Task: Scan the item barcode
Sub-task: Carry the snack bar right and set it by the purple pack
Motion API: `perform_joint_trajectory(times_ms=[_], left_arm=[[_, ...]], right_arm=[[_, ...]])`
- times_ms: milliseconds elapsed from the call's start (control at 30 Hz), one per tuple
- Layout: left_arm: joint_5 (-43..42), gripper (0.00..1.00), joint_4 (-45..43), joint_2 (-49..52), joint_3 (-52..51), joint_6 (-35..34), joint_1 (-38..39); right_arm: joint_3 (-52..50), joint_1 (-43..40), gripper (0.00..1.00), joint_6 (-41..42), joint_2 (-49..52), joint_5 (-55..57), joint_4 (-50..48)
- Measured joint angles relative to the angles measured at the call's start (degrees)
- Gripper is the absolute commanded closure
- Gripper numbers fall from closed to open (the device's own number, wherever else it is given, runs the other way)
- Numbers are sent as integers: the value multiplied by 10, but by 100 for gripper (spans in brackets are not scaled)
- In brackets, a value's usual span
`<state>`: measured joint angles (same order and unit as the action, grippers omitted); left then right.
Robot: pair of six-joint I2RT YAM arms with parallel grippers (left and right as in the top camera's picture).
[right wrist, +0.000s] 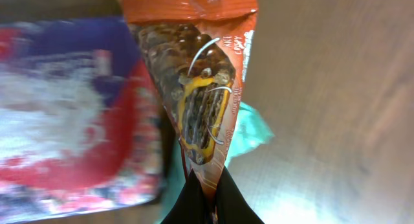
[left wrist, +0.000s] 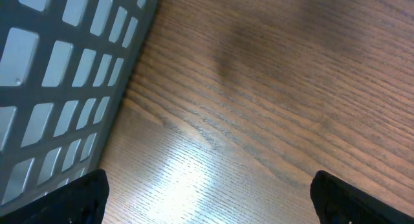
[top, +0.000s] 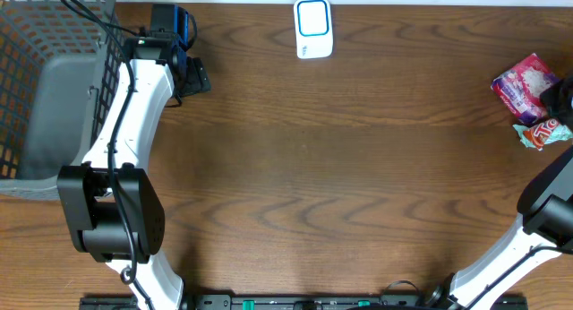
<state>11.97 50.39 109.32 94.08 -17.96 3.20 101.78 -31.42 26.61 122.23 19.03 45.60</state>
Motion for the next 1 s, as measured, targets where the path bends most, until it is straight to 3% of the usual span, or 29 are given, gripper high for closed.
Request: perform_joint_trajectory(times_ms=[467, 733, 833, 1000], left_arm=[[0, 1, 0, 0, 0, 0, 0], [0, 1, 0, 0, 0, 0, 0], [0, 1, 0, 0, 0, 0, 0], [0, 1, 0, 0, 0, 0, 0]], right_arm=[[-3, -70, 99, 13, 0, 41, 55], [-73, -73, 98, 15, 0, -7, -20], [-108, -73, 80, 21, 0, -31, -57], [-123, -73, 71, 21, 0, -58, -69]])
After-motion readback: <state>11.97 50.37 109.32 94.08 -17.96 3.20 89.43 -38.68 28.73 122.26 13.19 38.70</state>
